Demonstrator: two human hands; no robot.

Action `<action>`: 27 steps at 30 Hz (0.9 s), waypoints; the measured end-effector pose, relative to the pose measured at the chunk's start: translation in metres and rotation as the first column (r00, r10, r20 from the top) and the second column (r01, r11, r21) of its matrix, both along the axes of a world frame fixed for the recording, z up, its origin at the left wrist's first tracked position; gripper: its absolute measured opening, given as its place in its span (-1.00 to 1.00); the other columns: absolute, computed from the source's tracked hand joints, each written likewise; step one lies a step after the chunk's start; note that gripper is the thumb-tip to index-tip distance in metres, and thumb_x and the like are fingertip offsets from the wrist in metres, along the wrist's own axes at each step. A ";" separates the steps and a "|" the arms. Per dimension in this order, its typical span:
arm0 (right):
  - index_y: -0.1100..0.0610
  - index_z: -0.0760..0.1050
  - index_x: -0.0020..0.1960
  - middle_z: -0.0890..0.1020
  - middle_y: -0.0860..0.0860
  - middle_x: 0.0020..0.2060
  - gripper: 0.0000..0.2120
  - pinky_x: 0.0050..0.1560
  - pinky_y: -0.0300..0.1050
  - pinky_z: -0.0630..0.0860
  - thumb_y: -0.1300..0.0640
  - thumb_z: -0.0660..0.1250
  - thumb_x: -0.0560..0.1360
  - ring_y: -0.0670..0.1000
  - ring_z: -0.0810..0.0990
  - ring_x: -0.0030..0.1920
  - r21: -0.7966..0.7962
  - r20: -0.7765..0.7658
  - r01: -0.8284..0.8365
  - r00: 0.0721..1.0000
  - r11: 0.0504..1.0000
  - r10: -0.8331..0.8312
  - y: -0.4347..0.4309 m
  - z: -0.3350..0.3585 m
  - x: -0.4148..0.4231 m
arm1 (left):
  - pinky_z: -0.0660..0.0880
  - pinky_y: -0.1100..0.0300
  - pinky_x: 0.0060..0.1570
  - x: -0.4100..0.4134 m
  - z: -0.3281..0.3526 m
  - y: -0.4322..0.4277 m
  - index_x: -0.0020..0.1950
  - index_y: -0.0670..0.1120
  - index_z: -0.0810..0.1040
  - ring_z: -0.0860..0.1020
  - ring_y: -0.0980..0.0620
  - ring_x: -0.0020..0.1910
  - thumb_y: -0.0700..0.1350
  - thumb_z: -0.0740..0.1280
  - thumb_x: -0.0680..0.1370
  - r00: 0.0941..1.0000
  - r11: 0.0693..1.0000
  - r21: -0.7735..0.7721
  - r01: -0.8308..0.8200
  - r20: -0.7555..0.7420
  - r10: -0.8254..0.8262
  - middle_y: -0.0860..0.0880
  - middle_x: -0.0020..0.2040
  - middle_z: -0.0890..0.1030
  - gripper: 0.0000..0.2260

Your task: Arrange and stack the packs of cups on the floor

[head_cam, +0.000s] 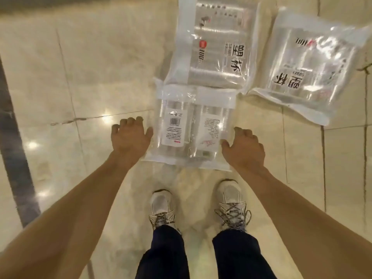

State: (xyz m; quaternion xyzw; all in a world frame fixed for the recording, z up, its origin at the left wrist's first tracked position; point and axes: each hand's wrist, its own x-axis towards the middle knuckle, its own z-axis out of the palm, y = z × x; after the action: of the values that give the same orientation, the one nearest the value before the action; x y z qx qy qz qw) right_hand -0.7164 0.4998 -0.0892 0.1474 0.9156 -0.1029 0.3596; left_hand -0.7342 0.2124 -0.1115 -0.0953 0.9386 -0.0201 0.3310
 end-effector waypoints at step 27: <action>0.04 0.31 0.46 0.63 -0.05 0.21 -0.05 0.19 -0.01 0.53 -0.42 0.50 0.25 0.01 0.62 0.19 -0.579 0.138 0.435 0.886 0.690 -0.442 -0.071 0.156 -0.056 | 0.42 0.45 -0.30 0.019 0.189 -0.038 0.27 0.04 0.36 0.56 0.30 -0.06 0.23 0.42 0.51 0.451 0.291 0.706 -0.646 0.046 0.891 0.21 0.05 0.56 -0.53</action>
State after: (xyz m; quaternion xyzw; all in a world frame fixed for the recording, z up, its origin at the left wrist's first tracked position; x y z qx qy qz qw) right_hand -0.7720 0.4292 0.0673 0.2406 0.7764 -0.4683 0.3465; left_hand -0.7157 0.1747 0.0772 -0.4277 0.7548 0.4801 0.1301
